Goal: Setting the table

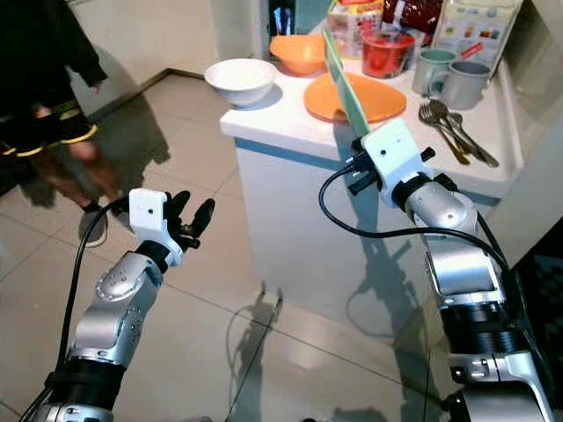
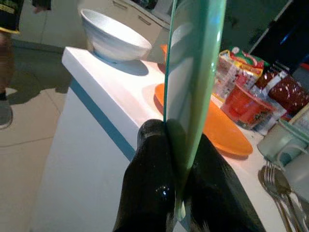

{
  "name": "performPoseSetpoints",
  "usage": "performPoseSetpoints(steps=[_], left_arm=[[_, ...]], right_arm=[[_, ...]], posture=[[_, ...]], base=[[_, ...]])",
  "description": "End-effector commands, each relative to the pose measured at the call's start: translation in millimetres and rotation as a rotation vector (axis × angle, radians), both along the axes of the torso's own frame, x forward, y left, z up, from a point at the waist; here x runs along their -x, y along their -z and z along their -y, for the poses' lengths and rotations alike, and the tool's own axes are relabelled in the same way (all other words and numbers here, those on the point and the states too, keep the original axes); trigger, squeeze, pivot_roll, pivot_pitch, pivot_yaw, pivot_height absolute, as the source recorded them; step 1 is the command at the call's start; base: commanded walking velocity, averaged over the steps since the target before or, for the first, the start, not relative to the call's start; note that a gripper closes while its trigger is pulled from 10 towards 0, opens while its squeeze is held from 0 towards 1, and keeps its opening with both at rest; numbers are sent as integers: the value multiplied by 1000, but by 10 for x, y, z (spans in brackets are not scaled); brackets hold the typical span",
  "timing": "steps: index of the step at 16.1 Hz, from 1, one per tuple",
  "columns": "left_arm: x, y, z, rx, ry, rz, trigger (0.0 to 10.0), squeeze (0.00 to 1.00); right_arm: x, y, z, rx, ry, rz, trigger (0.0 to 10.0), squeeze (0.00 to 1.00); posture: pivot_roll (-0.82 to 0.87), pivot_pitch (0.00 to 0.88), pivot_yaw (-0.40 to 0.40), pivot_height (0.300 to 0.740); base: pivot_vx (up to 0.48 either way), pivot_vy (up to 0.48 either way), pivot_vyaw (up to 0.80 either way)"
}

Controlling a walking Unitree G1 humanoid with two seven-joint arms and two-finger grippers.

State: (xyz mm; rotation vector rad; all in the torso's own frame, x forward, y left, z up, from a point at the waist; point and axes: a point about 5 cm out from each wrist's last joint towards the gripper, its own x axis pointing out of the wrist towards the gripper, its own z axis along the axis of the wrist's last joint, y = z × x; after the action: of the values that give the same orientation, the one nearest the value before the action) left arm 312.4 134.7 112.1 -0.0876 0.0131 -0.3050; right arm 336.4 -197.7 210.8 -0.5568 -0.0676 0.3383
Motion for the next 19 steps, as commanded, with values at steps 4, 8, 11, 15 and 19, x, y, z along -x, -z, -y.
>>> performPoseSetpoints(steps=[4, 8, 11, 15, 19], left_arm=[[-5, -11, 34, 6, 23, 2, 10000, 0], [-25, -3, 14, -4, 21, -5, 10000, 0], [-35, -33, 33, 0, 64, 3, 10000, 0], [-30, -35, 46, -1, 77, 0, 10000, 0], [-37, -48, 87, -37, 81, 14, 10000, 0]], right_arm=[[-15, -149, -38, -6, -24, 65, 10000, 0], [-2, -136, -29, -3, -20, 63, 10000, 0], [8, -112, -30, 0, -22, 59, 10000, 0], [18, -89, -35, 6, -23, 51, 10000, 0], [18, -81, -52, 5, -30, 43, 10000, 0]], posture=[[-22, 0, 46, 740], [-25, 0, 50, 740], [-28, 0, 53, 740], [-23, 0, 52, 740], [-24, 0, 48, 740]], base=[[-480, 0, 0], [-120, 0, 0], [211, -238, 0], [288, -382, 0], [382, -172, 0]])
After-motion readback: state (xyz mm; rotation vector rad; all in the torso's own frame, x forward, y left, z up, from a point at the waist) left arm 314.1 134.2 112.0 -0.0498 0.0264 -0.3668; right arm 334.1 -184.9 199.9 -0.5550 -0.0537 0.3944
